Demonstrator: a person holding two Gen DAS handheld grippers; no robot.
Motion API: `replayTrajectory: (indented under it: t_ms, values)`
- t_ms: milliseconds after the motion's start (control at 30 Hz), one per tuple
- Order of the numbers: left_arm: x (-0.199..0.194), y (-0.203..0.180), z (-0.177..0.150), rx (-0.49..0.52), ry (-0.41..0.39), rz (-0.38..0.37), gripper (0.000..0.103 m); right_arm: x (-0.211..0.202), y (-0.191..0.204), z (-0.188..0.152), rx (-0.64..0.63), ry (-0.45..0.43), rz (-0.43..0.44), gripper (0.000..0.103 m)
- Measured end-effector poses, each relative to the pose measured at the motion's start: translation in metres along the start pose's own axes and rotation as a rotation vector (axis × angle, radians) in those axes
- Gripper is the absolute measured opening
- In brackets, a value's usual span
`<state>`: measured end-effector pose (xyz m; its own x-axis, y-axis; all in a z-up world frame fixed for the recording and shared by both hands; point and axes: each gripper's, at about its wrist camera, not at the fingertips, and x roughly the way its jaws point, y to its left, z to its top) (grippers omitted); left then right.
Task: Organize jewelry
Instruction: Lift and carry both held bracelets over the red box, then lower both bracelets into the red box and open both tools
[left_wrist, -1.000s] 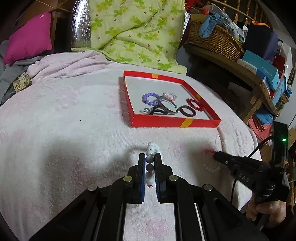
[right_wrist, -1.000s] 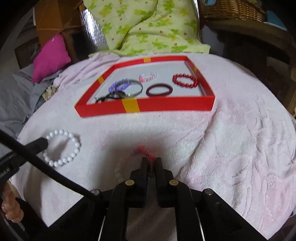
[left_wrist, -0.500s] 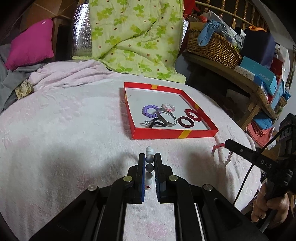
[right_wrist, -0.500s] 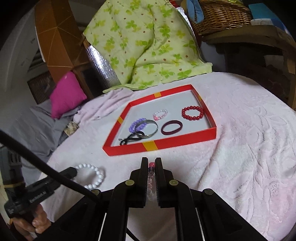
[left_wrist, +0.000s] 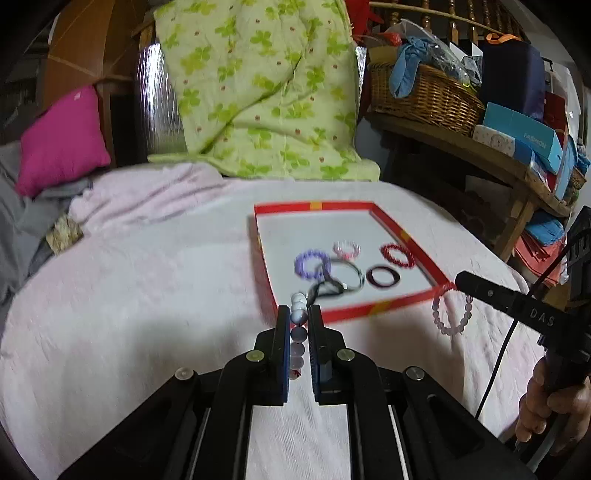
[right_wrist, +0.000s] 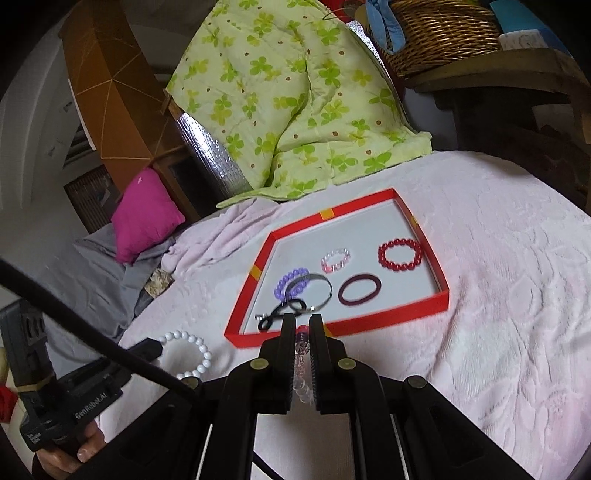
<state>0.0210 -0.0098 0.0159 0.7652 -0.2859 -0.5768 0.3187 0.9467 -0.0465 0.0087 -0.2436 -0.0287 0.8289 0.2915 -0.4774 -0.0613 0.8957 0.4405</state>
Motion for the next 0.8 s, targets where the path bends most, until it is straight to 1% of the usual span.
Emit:
replayTrajectory:
  t_ms: [167,433,600,800]
  values:
    - [0.005,-0.006,0.026,0.026,-0.033,0.013,0.009,0.009,-0.001,0.023,-0.009,-0.033,0.008,0.008]
    - [0.029,-0.014,0.065,0.044,-0.063,0.027,0.010,0.032,-0.008,0.058,0.008,-0.059,0.034,0.008]
    - [0.046,-0.019,0.079,0.052,-0.067,0.025,0.009,0.045,-0.019,0.077,0.043,-0.071,0.050,0.008]
    - [0.075,-0.017,0.092,0.035,-0.058,0.001,0.009,0.062,-0.039,0.095,0.094,-0.072,0.076,0.008]
